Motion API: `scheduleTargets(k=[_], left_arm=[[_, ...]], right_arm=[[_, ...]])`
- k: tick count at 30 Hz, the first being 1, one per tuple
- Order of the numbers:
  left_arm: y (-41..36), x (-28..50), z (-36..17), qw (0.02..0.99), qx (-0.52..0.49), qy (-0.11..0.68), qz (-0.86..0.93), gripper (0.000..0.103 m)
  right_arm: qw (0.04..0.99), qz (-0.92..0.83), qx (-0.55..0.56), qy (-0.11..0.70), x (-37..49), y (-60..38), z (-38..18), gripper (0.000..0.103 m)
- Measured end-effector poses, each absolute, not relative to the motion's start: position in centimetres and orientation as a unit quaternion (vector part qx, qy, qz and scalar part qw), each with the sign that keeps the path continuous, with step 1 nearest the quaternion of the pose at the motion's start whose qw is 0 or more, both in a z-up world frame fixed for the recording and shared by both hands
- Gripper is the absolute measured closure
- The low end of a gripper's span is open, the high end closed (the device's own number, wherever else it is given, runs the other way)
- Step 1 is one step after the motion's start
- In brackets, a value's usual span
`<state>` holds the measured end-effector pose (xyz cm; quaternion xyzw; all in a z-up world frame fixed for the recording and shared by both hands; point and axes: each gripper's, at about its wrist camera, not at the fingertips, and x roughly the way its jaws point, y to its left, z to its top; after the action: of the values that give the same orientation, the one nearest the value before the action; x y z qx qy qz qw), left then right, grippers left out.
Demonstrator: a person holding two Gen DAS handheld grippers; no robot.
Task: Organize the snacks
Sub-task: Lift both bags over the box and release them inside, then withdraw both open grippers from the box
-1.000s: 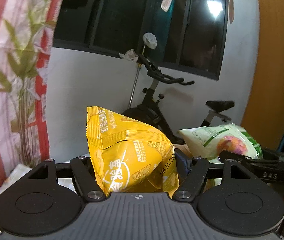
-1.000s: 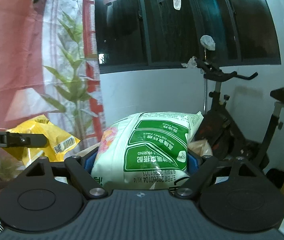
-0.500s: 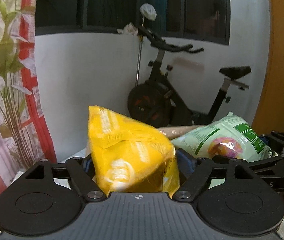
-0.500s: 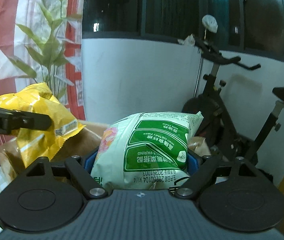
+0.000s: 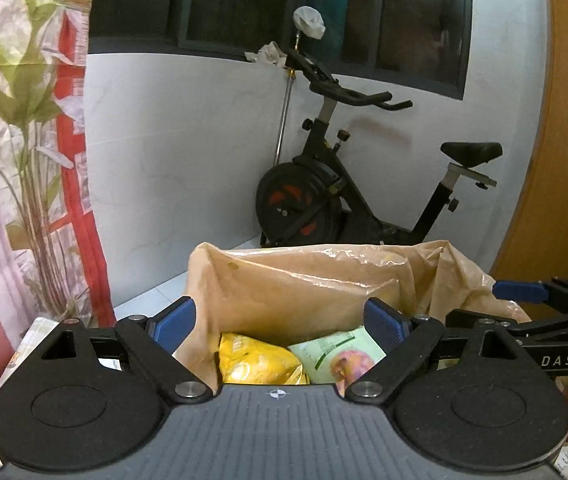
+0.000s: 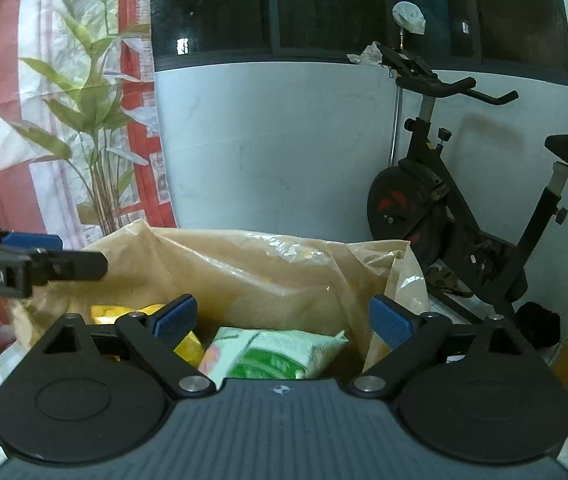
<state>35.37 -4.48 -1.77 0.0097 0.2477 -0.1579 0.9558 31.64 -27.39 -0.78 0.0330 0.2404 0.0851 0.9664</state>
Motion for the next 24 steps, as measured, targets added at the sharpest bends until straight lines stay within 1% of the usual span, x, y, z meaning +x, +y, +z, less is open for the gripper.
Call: scheduleTargets(k=[13, 24], left_arm=[[-0.6, 28.6, -0.8, 0.961, -0.01, 0.243, -0.133, 0.011], [1.7, 22.3, -2.7, 0.964, -0.026, 0.236, -0.118, 0.011]], right_arm=[[0.966, 0.104, 0.059, 0.228, 24.9, -26.5, 0.6, 0.008], [0.97, 0.114, 0.057, 0.207, 19.0, -25.2, -0.1, 0.008]])
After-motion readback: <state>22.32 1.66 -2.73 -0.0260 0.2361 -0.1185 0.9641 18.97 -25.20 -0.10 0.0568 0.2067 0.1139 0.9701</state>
